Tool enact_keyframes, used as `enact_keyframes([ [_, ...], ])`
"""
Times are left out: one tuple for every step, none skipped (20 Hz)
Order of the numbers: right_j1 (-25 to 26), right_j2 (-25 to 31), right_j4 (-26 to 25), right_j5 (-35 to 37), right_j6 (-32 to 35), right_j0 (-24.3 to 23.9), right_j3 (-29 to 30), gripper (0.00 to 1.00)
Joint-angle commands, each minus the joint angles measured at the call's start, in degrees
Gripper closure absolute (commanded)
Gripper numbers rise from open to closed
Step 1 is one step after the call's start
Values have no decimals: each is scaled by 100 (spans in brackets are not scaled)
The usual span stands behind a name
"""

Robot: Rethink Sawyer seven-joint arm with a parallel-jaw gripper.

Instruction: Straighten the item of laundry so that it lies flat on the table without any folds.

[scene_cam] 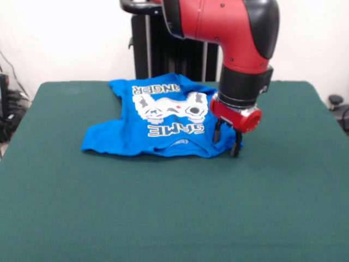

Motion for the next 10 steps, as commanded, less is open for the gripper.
enact_keyframes([
  [404, 217, 7, -320, 814, 95, 523, 0],
  [362, 236, -12, -321, 806, 75, 572, 0],
  [311, 238, -28, -326, 806, 68, 631, 0],
  [279, 237, -34, -317, 802, 62, 669, 0],
  [233, 252, -44, -318, 797, 42, 720, 0],
  [162, 281, -54, -310, 790, 8, 786, 0],
  [20, 256, -53, -221, 783, 13, 875, 0],
  [-156, 150, -49, -113, 776, 78, 966, 0],
  [-319, 72, -76, -75, 764, 112, 1073, 0],
  [-409, -15, -129, -131, 747, 139, 1153, 0],
])
